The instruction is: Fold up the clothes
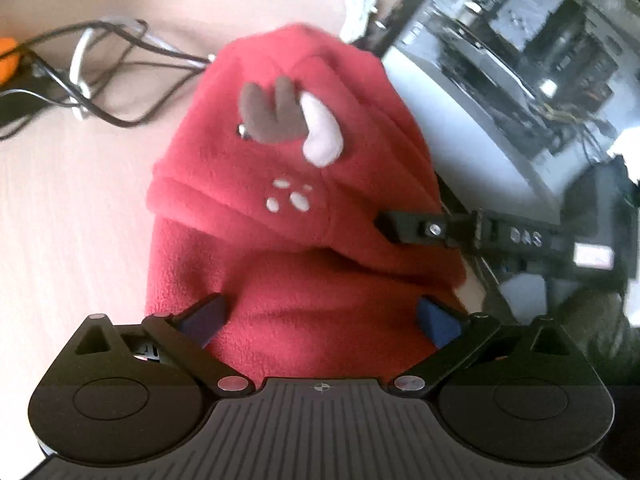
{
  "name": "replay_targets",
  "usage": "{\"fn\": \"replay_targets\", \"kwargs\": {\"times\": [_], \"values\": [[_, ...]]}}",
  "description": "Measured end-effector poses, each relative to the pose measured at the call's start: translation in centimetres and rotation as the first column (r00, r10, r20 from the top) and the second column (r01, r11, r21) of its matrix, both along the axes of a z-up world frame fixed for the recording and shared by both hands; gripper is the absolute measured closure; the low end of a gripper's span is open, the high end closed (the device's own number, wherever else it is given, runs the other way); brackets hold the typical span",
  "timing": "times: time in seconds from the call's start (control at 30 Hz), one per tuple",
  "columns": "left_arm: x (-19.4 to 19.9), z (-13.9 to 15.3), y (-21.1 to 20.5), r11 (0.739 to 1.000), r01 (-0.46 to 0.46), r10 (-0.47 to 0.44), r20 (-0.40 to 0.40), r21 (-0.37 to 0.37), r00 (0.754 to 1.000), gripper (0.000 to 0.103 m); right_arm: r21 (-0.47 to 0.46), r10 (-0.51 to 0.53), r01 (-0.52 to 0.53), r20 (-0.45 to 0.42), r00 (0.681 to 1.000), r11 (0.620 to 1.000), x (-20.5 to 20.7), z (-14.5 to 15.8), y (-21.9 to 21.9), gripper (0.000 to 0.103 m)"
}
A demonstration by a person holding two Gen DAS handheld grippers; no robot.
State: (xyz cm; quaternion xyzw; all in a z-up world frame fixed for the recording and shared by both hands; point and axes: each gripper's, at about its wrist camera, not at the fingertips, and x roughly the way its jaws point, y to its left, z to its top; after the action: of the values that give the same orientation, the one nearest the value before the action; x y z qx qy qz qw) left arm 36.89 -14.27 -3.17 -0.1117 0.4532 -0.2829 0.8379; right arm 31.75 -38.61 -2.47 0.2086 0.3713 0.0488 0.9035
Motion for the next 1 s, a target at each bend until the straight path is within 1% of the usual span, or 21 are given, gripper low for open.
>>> {"fn": "replay_targets", "kwargs": {"times": [0.03,0.1,0.17,0.23,0.3,0.37,0.4,0.43,0.5,0.63,0.73,0.83,1.0], "values": [[-0.4,0.5,0.1,1.0,-0.018,0.017,0.018,0.004,1.0,0.001,-0.031,-0.02,0.021,0.021,1.0,0.999,-1.0,0.5,0.3,0.0],[-1.8,1.6,0.3,0.995,-0.077,0.072,0.081,0.062,0.994,0.001,-0.106,-0.068,0.075,0.067,0.995,0.992,-3.5,1.4,1.2,0.0],[-3.6,2.6,0.4,0.981,-0.148,0.127,0.161,0.123,0.979,0.0,-0.179,-0.12,0.136,0.101,0.988,0.974,-6.3,2.1,2.2,0.0],[-5.8,3.4,0.8,0.966,-0.208,0.168,0.236,0.156,0.957,0.0,-0.215,-0.169,0.191,0.117,0.979,0.958,-8.9,2.6,3.4,0.0],[-8.1,4.0,0.7,0.954,-0.234,0.171,0.302,0.186,0.938,0.0,-0.214,-0.215,0.241,0.137,0.967,0.947,-11.8,2.9,4.8,0.0],[-10.9,4.1,0.8,0.955,-0.214,0.13,0.36,0.204,0.924,0.0,-0.212,-0.256,0.288,0.167,0.952,0.934,-14.7,3.0,6.5,0.0],[-12.1,4.1,0.9,0.958,-0.195,0.105,0.375,0.211,0.921,0.0,-0.217,-0.275,0.311,0.181,0.944,0.926,-16.1,2.9,7.4,0.0],[-13.3,3.8,1.2,0.959,-0.182,0.089,0.379,0.217,0.921,0.0,-0.239,-0.291,0.33,0.185,0.939,0.913,-17.4,2.5,8.8,0.0],[-15.5,3.3,1.9,0.96,-0.16,0.062,0.384,0.23,0.921,0.0,-0.305,-0.335,0.372,0.167,0.927,0.877,-19.8,1.5,11.8,0.0],[-20.8,1.7,2.9,0.96,-0.158,0.054,0.402,0.23,0.914,0.0,-0.388,-0.422,0.438,0.13,0.897,0.811,-24.5,-0.3,15.7,0.0],[-23.7,1.1,3.4,0.951,-0.179,0.064,0.408,0.252,0.911,0.0,-0.414,-0.426,0.425,0.096,0.9,0.805,-26.8,-0.7,17.3,0.0],[-25.3,1.4,4.0,0.941,-0.183,0.049,0.422,0.283,0.905,0.0,-0.447,-0.415,0.419,0.111,0.903,0.791,-27.5,-0.2,18.1,0.0],[-25.5,1.7,4.9,0.954,-0.15,0.034,0.405,0.259,0.914,0.0,-0.442,-0.425,0.43,0.117,0.898,0.788,-27.5,0.2,18.4,0.0]]}}
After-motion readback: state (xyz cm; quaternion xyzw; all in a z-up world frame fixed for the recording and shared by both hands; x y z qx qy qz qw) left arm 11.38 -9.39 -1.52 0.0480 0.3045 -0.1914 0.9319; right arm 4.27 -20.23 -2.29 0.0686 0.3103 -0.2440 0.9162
